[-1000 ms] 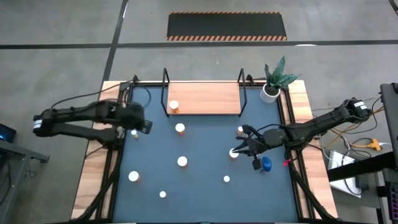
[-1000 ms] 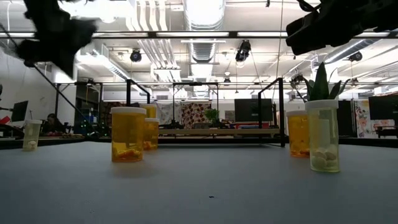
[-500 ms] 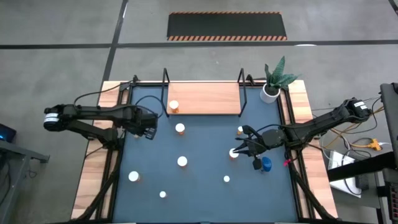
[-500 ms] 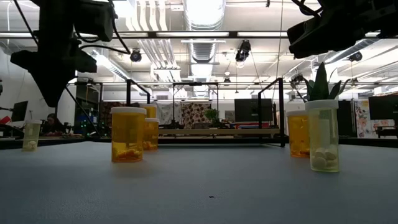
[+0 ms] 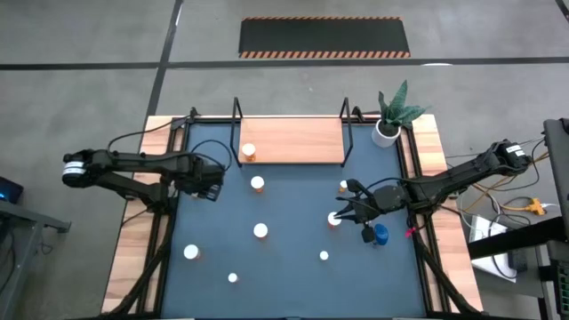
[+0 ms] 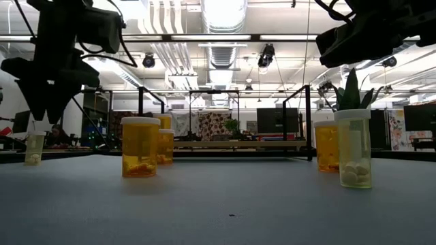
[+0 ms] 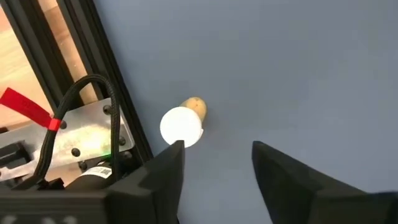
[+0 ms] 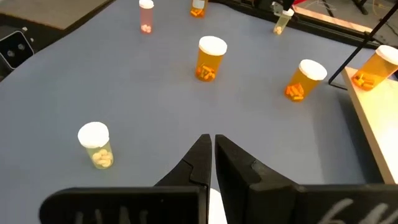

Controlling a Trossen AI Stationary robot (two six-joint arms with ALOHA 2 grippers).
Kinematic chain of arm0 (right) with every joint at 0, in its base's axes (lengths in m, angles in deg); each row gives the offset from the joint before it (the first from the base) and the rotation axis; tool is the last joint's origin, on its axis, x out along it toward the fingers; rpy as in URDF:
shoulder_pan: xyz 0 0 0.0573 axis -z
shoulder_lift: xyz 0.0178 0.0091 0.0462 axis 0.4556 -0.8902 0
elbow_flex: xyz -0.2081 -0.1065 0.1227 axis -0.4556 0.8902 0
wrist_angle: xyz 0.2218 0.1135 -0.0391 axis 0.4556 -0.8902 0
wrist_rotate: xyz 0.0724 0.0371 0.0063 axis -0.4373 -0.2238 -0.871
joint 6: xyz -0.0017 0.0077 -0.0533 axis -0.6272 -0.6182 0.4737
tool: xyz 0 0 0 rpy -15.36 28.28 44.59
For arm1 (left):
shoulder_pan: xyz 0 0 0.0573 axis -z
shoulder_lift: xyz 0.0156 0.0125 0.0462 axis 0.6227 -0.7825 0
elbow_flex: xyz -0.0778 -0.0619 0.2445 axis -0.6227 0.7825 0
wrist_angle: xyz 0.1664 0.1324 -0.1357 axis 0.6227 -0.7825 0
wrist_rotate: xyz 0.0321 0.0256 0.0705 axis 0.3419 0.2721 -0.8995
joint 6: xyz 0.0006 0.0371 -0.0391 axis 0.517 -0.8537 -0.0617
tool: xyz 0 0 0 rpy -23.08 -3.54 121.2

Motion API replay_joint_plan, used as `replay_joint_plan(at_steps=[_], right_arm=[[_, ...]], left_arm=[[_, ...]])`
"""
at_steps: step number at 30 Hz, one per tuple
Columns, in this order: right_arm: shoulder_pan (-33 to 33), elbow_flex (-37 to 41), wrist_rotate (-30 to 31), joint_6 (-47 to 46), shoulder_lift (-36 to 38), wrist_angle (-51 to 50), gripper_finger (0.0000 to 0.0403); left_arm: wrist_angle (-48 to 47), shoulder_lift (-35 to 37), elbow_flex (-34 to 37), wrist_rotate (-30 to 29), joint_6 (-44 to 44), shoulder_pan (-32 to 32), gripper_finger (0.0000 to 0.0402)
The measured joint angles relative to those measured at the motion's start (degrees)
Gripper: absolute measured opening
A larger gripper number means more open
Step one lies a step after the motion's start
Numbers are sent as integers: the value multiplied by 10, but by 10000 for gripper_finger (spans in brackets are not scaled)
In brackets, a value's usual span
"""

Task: Pick and place medicine bottles onto shelf by color
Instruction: Put the top left yellow pill bottle on the shelf

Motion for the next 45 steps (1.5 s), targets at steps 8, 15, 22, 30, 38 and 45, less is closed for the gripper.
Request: replay_joint_plan(at_steps=[8, 15, 22, 30, 38, 45], right_arm=[[0, 0, 0, -1, 0, -1, 13], [0, 1, 0, -1, 0, -2, 13], [0, 1, 0, -2, 0, -2, 13], [0, 2, 0, -2, 0, -3, 13], [0, 6, 0, -10, 0, -2, 13], [0, 7, 0, -10, 0, -1, 13]], left_arm=[[-2, -44, 1, -8, 7, -1, 191], [-15, -96, 1, -21, 7, -1, 191], [-25, -128, 1, -31, 8, -1, 191], [-23, -143, 1, -46, 8, -1, 191], [-11, -143, 1, -49, 8, -1, 191], [-10, -144, 9, -58, 21, -1, 191]])
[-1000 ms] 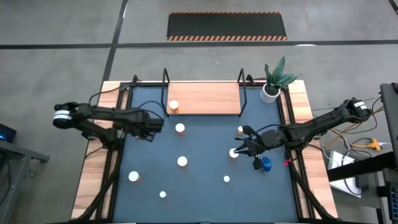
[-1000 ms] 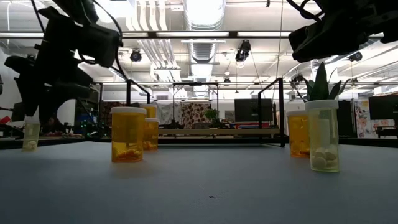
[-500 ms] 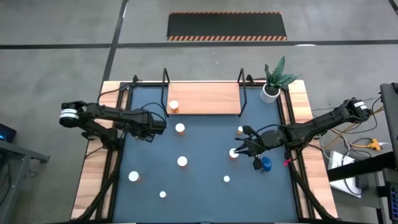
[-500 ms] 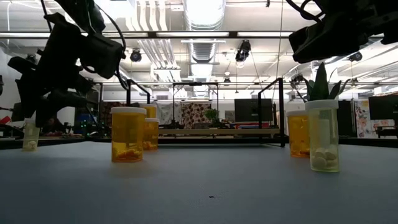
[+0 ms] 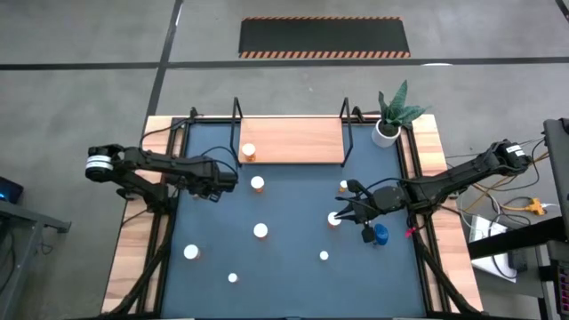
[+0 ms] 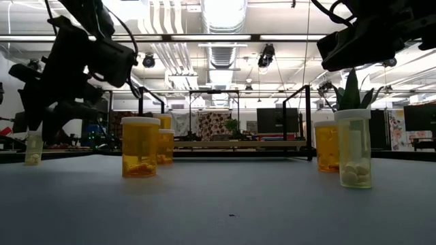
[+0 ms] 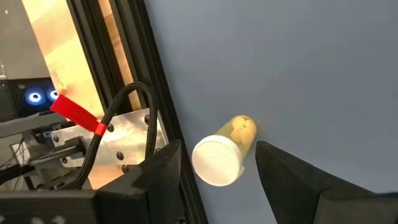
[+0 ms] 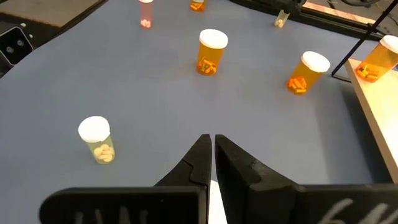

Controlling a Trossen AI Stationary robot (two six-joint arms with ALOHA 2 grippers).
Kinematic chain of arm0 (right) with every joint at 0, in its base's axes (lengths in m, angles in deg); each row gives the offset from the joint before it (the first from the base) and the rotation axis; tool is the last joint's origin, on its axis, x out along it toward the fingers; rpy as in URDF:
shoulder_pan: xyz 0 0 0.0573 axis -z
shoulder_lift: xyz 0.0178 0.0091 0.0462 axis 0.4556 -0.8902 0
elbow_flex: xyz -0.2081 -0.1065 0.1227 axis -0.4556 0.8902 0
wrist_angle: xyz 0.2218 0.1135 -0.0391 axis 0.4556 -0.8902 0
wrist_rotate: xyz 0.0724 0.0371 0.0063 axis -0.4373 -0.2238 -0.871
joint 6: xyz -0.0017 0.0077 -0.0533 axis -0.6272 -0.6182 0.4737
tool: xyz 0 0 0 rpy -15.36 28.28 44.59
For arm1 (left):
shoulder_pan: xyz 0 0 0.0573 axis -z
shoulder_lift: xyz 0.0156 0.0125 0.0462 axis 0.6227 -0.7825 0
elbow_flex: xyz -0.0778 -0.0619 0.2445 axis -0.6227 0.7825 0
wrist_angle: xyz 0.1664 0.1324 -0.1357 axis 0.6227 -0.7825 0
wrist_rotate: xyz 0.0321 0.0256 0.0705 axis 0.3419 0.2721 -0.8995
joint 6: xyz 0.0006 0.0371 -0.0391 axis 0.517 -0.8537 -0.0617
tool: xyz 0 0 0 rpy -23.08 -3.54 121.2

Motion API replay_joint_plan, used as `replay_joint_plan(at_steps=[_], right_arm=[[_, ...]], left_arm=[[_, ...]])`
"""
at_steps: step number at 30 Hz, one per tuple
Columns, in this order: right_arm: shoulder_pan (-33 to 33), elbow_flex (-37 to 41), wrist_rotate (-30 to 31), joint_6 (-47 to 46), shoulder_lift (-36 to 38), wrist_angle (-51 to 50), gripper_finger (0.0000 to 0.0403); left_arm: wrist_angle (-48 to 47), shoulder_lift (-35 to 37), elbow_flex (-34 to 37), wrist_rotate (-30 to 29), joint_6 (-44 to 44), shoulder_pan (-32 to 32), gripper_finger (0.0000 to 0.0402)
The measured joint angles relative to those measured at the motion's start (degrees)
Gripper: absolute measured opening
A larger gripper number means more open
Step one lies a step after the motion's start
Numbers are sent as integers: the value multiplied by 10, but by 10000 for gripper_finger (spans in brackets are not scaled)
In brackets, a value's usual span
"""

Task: Pick and place medicine bottles onto shelf by color
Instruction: Put the top left yellow pill bottle on the shelf

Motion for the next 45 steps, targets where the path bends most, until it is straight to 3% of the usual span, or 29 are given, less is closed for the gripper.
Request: replay_joint_plan(at_steps=[10, 21, 28, 32, 37, 45], right_arm=[[0, 1, 0, -6, 0, 1, 13], [0, 1, 0, -6, 0, 1, 13], [0, 1, 0, -6, 0, 1, 13], [0, 1, 0, -6, 0, 1, 13], [0, 1, 0, -6, 0, -3, 13], [0, 1, 0, -11, 2, -37, 13]], left_arm=[[56, 0, 22, 3, -2, 0, 190], [59, 0, 22, 12, -3, 0, 90], [58, 1, 12, 41, -13, 0, 98], [59, 1, -26, 123, -41, 5, 109], [59, 1, -114, 209, -73, 33, 94], [61, -28, -312, 234, -80, 109, 91]])
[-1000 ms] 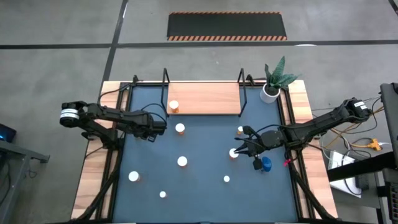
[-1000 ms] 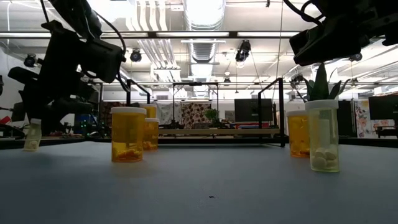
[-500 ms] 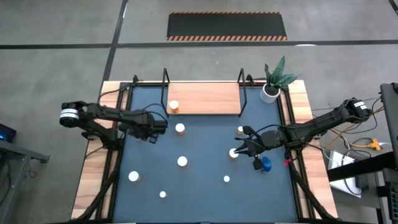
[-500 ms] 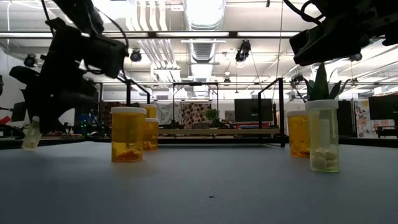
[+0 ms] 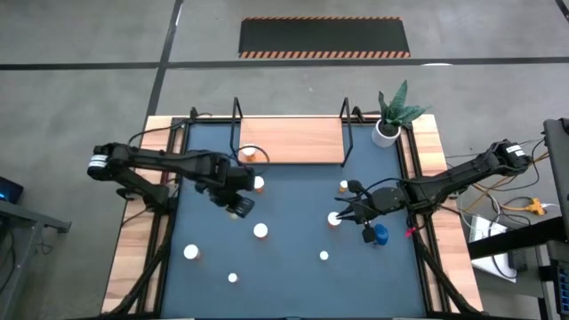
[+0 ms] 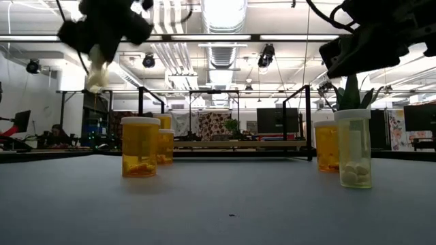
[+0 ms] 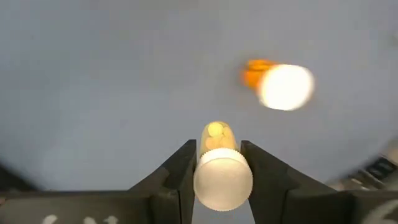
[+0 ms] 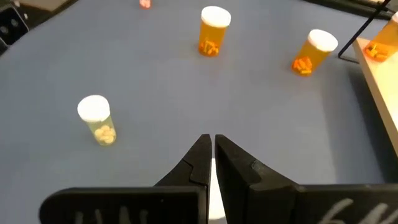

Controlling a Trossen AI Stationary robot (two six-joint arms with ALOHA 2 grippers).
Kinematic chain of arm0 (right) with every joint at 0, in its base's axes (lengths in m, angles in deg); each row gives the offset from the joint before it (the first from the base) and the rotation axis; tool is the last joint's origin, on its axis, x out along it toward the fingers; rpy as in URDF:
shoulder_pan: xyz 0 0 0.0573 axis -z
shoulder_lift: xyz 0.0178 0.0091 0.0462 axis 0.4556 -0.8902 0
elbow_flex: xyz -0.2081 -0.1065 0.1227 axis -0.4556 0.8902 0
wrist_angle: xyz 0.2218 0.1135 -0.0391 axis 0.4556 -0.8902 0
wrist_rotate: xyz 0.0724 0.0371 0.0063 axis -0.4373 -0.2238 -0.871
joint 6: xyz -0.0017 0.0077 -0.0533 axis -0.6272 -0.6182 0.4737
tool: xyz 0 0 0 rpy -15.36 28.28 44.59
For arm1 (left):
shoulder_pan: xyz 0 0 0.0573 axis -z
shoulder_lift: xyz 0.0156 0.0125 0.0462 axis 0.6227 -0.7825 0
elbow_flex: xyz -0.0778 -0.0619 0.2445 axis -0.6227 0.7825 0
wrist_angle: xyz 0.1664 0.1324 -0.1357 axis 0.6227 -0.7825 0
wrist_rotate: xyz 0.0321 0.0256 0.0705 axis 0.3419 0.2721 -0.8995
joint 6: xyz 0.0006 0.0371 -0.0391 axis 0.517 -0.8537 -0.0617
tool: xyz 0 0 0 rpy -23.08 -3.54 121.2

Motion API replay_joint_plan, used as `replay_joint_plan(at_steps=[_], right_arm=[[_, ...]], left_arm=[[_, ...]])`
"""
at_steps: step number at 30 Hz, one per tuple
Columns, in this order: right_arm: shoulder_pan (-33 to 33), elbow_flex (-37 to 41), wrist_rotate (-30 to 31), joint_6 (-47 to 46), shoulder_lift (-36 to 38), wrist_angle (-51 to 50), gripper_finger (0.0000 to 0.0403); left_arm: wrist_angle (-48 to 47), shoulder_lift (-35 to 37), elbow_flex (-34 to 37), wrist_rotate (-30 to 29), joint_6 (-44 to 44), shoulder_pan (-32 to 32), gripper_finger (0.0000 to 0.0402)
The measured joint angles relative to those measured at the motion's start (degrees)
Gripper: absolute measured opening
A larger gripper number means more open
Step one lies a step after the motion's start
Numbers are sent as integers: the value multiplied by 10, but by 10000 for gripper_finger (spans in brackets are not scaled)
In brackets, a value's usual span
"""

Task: Pick and place medicine bottles onto shelf by color
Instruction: Put the top left yellow pill bottle on the shelf

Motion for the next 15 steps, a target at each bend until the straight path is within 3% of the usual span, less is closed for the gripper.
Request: replay_joint_plan(at_steps=[7, 15], right_arm=[[0, 0, 0, 1, 16, -13, 13], [0, 27, -5, 33, 72, 3, 13]], left_arm=[[-1, -118, -172, -28, -80, 27, 91], [-17, -277, -386, -27, -266, 22, 92]])
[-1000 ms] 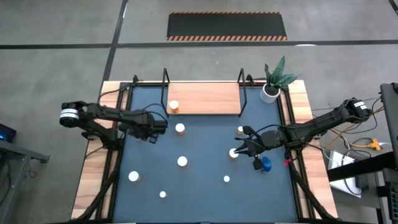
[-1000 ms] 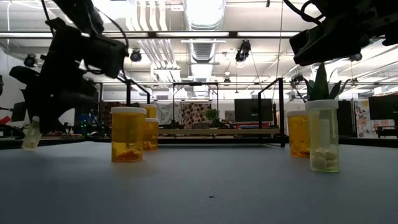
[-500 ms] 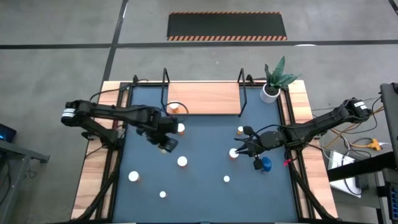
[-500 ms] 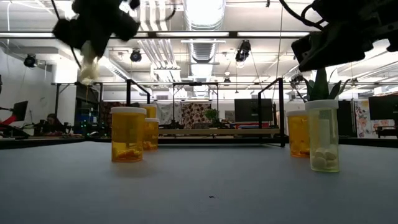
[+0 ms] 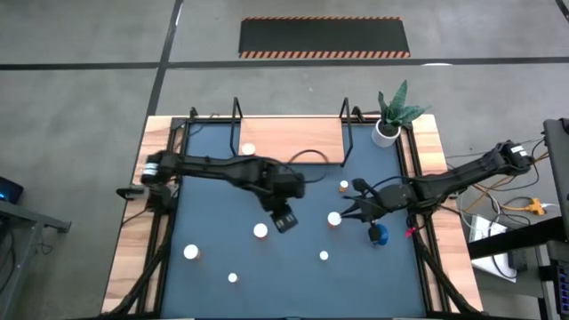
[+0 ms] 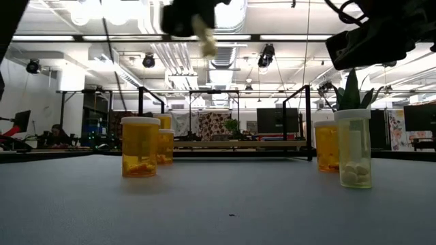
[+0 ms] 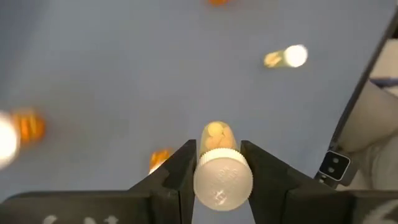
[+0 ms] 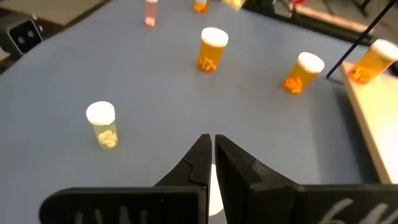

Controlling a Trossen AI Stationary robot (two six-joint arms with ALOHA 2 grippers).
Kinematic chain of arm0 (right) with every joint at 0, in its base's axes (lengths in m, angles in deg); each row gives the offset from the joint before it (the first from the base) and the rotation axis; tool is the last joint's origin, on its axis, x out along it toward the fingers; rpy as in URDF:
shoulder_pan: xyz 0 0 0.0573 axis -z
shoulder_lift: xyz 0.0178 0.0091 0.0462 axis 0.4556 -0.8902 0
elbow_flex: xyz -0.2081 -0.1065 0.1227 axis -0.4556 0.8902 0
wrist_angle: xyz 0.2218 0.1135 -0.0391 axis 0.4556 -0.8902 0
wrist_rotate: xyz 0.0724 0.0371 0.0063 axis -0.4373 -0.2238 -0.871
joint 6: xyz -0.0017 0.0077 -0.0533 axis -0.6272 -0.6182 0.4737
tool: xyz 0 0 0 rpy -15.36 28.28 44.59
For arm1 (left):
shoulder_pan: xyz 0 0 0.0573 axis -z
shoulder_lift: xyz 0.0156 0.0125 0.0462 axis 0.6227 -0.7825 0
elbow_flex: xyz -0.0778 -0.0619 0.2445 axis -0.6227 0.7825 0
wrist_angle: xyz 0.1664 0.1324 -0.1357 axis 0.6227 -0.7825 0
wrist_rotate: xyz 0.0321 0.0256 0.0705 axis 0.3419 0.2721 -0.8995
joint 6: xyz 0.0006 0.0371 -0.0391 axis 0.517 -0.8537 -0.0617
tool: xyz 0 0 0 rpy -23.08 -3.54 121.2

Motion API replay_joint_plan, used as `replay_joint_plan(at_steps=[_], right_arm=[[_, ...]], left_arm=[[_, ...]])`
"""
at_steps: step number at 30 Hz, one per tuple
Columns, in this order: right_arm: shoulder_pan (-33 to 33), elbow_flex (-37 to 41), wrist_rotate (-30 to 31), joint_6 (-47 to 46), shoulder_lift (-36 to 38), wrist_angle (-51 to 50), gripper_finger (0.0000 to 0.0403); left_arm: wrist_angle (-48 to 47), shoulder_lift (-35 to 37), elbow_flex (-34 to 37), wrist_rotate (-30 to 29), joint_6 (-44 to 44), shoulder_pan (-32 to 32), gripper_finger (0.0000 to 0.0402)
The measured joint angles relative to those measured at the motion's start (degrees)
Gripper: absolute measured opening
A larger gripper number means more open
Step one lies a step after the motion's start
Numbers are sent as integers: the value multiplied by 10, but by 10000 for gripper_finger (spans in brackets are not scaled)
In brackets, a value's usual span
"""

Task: Pick and place medicine bottles onto shelf by color
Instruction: Put the top left yellow pill bottle on the shelf

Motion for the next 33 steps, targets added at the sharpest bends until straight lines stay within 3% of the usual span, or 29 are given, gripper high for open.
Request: replay_joint_plan(at_steps=[4, 9, 17, 33], right_arm=[[0, 31, -20, 4, 44, 31, 13], [0, 61, -30, 3, 102, 52, 13], [0, 81, -30, -16, 155, 55, 13], [0, 83, -30, -34, 153, 53, 13]], left_arm=[[-21, -47, -79, -7, -93, -16, 92], [-22, -69, -109, -47, -173, -50, 92], [-13, -66, -63, -118, -225, -130, 92], [75, -64, 93, -132, -240, -250, 92]])
